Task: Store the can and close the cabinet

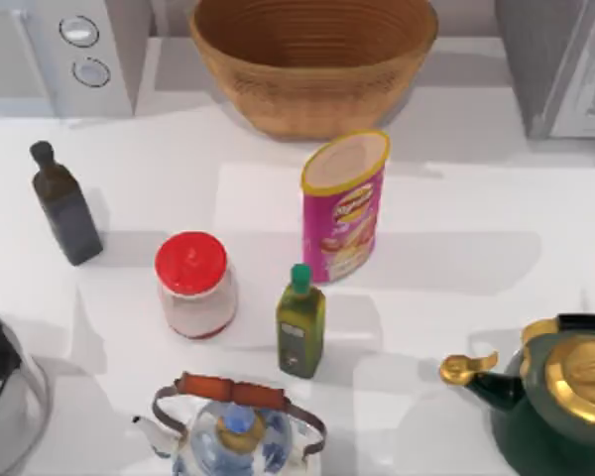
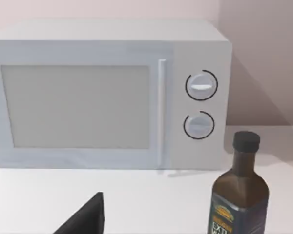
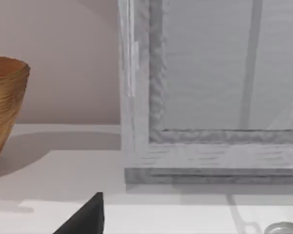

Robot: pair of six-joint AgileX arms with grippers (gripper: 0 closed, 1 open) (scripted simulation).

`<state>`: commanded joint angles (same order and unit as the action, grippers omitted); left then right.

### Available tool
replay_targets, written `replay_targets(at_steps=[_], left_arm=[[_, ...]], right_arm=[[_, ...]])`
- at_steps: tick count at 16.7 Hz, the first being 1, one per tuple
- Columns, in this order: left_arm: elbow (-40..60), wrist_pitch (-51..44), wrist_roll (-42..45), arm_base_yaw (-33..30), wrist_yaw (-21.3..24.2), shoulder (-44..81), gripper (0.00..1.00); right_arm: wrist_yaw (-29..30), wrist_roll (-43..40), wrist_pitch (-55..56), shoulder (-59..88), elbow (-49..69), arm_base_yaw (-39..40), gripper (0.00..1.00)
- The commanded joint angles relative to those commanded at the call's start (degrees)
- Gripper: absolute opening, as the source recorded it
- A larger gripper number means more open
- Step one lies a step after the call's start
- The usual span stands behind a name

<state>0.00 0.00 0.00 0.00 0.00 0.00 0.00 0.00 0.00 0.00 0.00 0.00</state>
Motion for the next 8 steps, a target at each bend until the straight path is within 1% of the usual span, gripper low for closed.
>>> replay_targets(at_steps=[4, 8], left_arm=[[0.0, 0.0, 0.0, 0.0, 0.0, 0.0, 1.00], [0.0, 0.0, 0.0, 0.0, 0.0, 0.0, 1.00]], right_arm=[[-1.2, 0.3, -0.2, 1.9, 1.8, 0.1, 1.00], [-5.9, 0.5, -1.3, 12.8, 11.5, 1.0, 1.00]])
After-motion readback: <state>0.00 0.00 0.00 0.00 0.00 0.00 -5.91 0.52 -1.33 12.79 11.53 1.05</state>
